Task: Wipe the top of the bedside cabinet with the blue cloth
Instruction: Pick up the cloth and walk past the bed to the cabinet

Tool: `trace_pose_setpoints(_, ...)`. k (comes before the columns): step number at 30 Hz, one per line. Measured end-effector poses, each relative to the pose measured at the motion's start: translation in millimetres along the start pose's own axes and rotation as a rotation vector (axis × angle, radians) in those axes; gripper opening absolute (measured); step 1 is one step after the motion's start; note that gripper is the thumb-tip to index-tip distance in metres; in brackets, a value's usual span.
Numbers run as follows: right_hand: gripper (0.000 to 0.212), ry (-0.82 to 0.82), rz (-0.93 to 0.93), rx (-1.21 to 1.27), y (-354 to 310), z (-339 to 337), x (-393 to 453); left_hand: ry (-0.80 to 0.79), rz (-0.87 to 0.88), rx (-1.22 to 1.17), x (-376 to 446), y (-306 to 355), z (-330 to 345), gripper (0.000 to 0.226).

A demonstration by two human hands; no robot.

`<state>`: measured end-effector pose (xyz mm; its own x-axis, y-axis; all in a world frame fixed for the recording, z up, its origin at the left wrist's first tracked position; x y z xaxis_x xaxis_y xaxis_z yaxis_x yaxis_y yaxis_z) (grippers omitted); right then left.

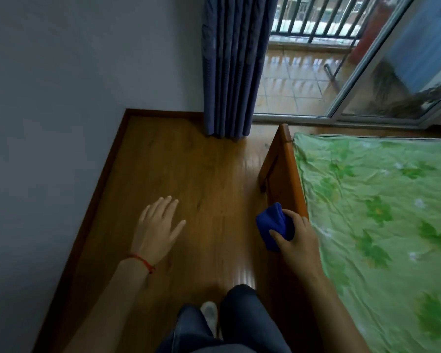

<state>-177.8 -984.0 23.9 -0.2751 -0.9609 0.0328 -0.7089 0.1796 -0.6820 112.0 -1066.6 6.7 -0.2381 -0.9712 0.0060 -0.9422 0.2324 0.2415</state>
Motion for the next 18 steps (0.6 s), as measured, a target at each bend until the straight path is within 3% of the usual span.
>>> trace_pose_setpoints(8, 0.051, 0.020, 0.035, -0.011, 27.8, 16.1, 159.5, -0.068, 0.043, 0.000, 150.7, 18.3, 22.2, 0.060)
trace_pose_setpoints(18, 0.052, -0.033, -0.012, -0.033, 21.4, 7.0, 348.6, -0.051, 0.035, -0.022, 338.2, 47.5, 3.9, 0.060)
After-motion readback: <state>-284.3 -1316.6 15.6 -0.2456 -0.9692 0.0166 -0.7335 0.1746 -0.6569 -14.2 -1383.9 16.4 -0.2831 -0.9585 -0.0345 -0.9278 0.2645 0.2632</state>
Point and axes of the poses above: each hand's wrist, its own x-axis towards the middle knuckle, its own z-axis out of the palm, y = z × x, the point moved 4 cm from there along x, towards the middle knuckle, and after that the axes turned 5 degrees about -z, right-handed, at the moved point
